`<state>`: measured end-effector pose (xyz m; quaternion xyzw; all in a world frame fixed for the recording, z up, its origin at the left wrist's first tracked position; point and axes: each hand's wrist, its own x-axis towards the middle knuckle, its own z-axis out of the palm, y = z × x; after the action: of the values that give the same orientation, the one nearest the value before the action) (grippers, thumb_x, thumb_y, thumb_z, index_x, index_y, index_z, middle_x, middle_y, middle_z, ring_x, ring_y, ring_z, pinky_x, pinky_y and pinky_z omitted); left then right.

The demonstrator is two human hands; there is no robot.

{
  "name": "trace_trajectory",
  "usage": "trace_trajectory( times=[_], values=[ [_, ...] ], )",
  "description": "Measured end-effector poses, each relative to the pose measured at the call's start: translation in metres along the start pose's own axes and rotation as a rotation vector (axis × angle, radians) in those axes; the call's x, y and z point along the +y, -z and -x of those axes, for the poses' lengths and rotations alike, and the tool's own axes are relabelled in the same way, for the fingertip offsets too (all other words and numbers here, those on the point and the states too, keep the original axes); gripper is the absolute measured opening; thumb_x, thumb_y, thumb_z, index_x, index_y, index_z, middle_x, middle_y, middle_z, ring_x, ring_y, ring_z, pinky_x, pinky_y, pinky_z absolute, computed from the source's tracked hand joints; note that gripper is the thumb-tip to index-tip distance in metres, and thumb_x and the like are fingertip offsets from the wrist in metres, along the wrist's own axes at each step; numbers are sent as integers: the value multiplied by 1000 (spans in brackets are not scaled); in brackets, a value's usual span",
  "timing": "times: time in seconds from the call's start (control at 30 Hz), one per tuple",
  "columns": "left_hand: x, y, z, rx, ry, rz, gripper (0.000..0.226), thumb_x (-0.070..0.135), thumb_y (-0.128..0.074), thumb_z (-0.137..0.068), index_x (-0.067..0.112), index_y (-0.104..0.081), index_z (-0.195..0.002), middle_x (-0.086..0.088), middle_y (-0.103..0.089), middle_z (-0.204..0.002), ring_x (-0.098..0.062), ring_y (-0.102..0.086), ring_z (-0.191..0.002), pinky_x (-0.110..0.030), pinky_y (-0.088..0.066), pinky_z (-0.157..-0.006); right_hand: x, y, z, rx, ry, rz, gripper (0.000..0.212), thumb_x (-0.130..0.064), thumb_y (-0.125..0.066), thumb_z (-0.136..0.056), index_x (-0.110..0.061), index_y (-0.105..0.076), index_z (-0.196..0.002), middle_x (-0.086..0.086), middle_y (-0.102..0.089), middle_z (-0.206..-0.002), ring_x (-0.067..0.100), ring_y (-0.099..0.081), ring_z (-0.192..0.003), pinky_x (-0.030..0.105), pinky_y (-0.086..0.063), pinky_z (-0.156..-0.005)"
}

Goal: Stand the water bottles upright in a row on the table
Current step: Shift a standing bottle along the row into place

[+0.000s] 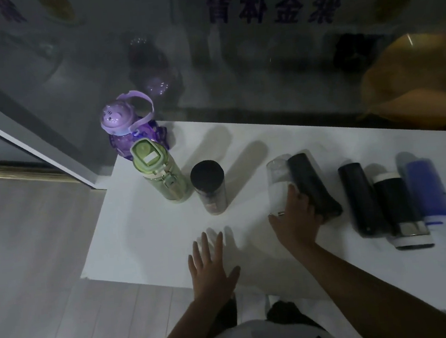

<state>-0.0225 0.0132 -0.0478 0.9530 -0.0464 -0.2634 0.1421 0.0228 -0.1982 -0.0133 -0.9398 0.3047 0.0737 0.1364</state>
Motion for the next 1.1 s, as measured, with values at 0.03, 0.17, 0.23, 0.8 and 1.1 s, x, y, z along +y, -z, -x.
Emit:
trace_trajectory(
  times=[0.03, 0.17, 0.23, 0.8, 1.1],
  values=[
    [-2, -1, -2, 7, -12, -8, 89, 62, -43, -89, 40, 20, -148, -4, 24, -161, -32, 21, -148, -51, 4, -120, -2, -1, 0, -6, 0, 5, 94, -46, -72, -74, -23, -20, -149, 13, -45, -138, 38, -50, -117, 51, -41, -93],
    [-10, -3, -9, -2, -80, -44, 89, 59, -44, -89, 40, 19, -148, -4, 22, -162, -33, 19, -148, -55, 4, -120, -10, 14, 1, -39, -7, -52, 88, -47, -66, -69, -29, -25, -144, 11, -47, -133, 38, -48, -119, 53, -40, -94],
    [-14, -3, -12, -23, -110, -63, 87, 58, -44, -89, 41, 17, -149, -4, 23, -161, -33, 20, -148, -57, 4, -119, -15, 29, 0, -40, 28, -83, 84, -49, -63, -65, -31, -30, -141, 10, -47, -131, 38, -48, -119, 53, -44, -92],
    [-17, 9, -23, -202, -211, -186, 91, 52, -48, -86, 41, 17, -149, -6, 33, -157, -39, 31, -143, -65, 8, -114, -69, 92, -3, -295, 342, 85, 76, -46, -76, -69, -28, -46, -137, 4, -52, -133, 30, -50, -117, 35, -46, -85],
    [-1, 5, -15, -302, -332, -215, 86, 49, -52, -86, 40, 2, -152, -1, 29, -159, -35, 29, -144, -69, 5, -113, -53, 104, 2, -308, 309, -113, 77, -56, -68, -76, -30, -41, -143, 1, -44, -144, 24, -50, -125, 31, -42, -90]
  ],
)
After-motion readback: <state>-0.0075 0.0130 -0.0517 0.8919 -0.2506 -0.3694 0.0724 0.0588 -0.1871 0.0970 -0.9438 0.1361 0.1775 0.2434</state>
